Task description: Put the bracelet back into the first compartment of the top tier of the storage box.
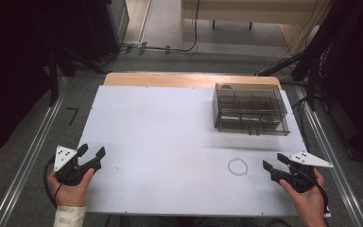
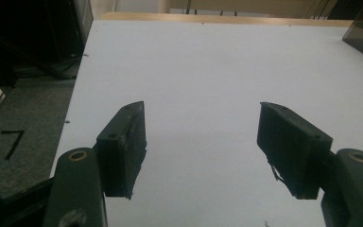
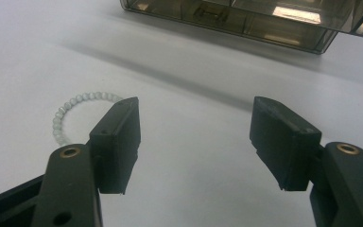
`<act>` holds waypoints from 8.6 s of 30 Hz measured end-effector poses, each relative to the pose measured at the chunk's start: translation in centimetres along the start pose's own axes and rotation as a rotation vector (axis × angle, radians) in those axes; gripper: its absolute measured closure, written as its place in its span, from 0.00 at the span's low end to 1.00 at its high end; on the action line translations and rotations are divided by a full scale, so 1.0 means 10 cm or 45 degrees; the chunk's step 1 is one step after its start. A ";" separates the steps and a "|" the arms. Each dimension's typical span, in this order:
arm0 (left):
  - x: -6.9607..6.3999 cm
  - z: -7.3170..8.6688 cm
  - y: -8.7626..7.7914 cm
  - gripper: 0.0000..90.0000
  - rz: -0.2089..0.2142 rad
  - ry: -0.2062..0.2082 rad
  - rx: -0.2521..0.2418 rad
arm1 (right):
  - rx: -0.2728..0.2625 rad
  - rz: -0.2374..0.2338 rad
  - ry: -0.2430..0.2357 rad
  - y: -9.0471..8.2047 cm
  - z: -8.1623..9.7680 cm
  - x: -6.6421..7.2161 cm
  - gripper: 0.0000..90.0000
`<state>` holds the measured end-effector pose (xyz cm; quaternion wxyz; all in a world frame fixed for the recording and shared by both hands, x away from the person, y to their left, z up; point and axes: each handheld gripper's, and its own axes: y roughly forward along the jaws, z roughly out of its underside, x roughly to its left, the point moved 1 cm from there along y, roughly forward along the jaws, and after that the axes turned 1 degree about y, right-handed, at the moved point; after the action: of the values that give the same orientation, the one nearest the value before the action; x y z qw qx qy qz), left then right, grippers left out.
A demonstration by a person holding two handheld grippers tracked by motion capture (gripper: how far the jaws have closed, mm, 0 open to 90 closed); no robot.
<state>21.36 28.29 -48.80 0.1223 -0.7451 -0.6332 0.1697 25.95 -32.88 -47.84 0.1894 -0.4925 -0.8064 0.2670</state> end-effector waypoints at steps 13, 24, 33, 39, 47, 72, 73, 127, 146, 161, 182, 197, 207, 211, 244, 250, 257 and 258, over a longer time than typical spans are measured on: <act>0.00 0.00 0.00 0.38 0.004 0.001 0.000 | 0.014 -0.018 -0.021 0.05 -0.01 0.05 0.36; -0.01 -0.01 -0.01 0.38 0.003 0.005 -0.005 | 0.036 -0.033 -0.040 0.10 -0.01 0.11 0.36; -0.01 0.00 0.00 0.38 0.004 0.004 -0.003 | 0.053 -0.048 -0.056 0.14 -0.02 0.15 0.36; -0.01 0.00 0.00 0.38 0.001 0.004 -0.004 | 0.064 -0.052 -0.063 0.15 -0.02 0.17 0.36; -0.01 0.00 0.00 0.38 0.002 0.004 -0.004 | 0.074 -0.066 -0.084 0.19 -0.03 0.22 0.36; -0.02 0.00 0.01 0.38 0.006 0.006 -0.005 | 0.114 -0.097 -0.137 0.33 -0.06 0.35 0.37; -0.02 0.00 0.01 0.38 0.006 0.005 -0.004 | 0.117 -0.098 -0.142 0.33 -0.06 0.35 0.37; -0.02 0.00 0.01 0.38 0.008 0.004 -0.004 | 0.237 -0.126 -0.235 0.54 -0.02 0.48 0.71; -0.02 0.00 0.01 0.38 0.011 0.004 -0.007 | 0.246 -0.142 -0.224 0.54 -0.02 0.48 0.86; -0.02 -0.01 0.01 0.38 0.017 0.008 -0.005 | 0.254 -0.134 -0.235 0.54 -0.03 0.49 0.92; -0.02 -0.01 0.01 0.38 0.017 0.003 -0.007 | 0.140 -0.163 -0.204 0.37 -0.13 0.48 0.94; -0.02 0.00 0.01 0.38 0.016 0.002 -0.006 | 0.058 -0.179 -0.198 0.24 -0.21 0.50 0.94; -0.02 0.00 0.02 0.38 0.017 0.003 -0.001 | 0.025 -0.174 -0.198 0.17 -0.27 0.52 0.94; -0.02 0.00 0.02 0.38 0.017 0.004 -0.001 | 0.010 -0.173 -0.196 0.15 -0.29 0.52 0.95; -0.01 0.00 0.02 0.38 0.018 0.001 0.002 | -0.074 -0.195 -0.197 0.11 -0.56 0.58 0.95; -0.01 0.00 0.02 0.38 0.018 0.001 0.003 | -0.098 -0.199 -0.202 0.11 -0.63 0.60 0.95; -0.01 0.00 0.02 0.38 0.019 0.000 0.002 | -0.118 -0.205 -0.203 0.12 -0.72 0.63 0.95; -0.01 0.00 0.02 0.38 0.019 0.000 0.002 | -0.123 -0.206 -0.203 0.12 -0.73 0.63 0.95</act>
<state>21.53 28.18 -48.88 0.1215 -0.7498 -0.6275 0.1710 28.12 -24.99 -42.63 0.1218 -0.4115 -0.8679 0.2500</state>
